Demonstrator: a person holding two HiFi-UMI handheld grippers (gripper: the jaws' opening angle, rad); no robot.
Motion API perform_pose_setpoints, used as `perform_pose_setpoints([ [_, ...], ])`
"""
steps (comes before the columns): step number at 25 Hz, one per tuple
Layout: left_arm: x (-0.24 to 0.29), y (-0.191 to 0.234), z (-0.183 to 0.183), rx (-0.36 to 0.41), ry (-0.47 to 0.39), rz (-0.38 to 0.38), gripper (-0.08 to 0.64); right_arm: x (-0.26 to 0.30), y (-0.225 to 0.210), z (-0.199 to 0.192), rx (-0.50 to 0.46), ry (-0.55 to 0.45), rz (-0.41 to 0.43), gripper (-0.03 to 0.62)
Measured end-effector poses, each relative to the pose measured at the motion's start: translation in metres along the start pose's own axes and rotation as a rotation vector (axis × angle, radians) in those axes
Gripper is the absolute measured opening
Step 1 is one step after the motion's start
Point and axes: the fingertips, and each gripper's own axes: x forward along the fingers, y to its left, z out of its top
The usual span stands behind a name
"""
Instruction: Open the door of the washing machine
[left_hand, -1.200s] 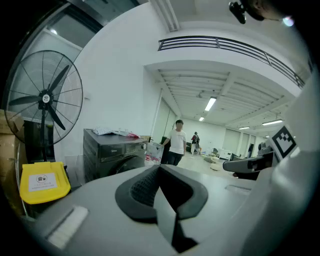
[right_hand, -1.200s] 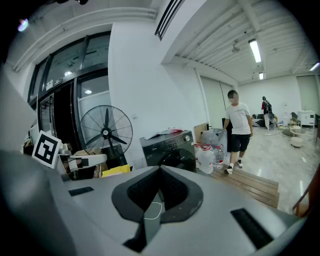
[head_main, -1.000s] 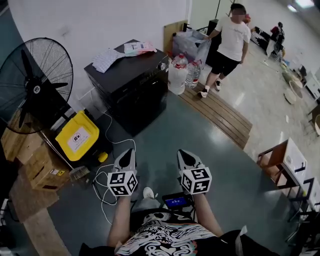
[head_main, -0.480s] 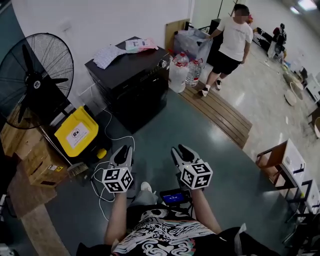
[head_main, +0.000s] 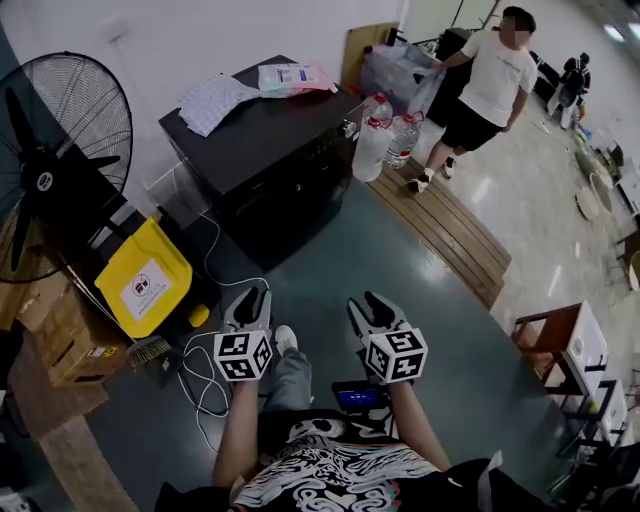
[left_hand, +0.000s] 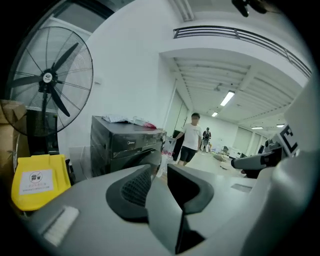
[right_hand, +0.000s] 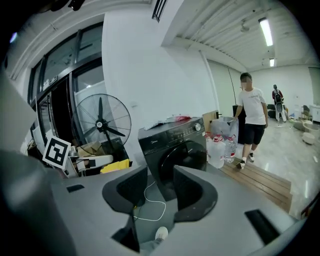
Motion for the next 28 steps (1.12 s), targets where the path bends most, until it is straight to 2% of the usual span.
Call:
perform_pose_setpoints([
  [5,0.108,0.047,0.002,0.075,0.132,-0.067,0.114,0.107,-0.021,0.032,-0.014,0.094,-0.036,0.170],
  [8,0.161,0.072,-0.009,0.128,0.206,-0.103,0.114,0.160,-0.032,0.047,0.001,0.116,-0.060,0.170],
  [11,0.199,0.089,-0.024,0.148,0.266,-0.121,0.118,0.197,-0.045,0.055,0.005,0.136,-0.078,0.170],
  [19,0.254,0.107,-0.052,0.175,0.346,-0.116,0.126,0.242,-0.070,0.057,0.015,0.175,-0.082,0.173],
  [24,0.273,0.111,-0.063,0.194,0.378,-0.085,0.130,0.262,-0.079,0.041,0.025,0.218,-0.027,0.176],
  [28,0.287,0.117,-0.071,0.177,0.400,-0.046,0.133,0.285,-0.087,0.036,0.016,0.246,0.021,0.179],
])
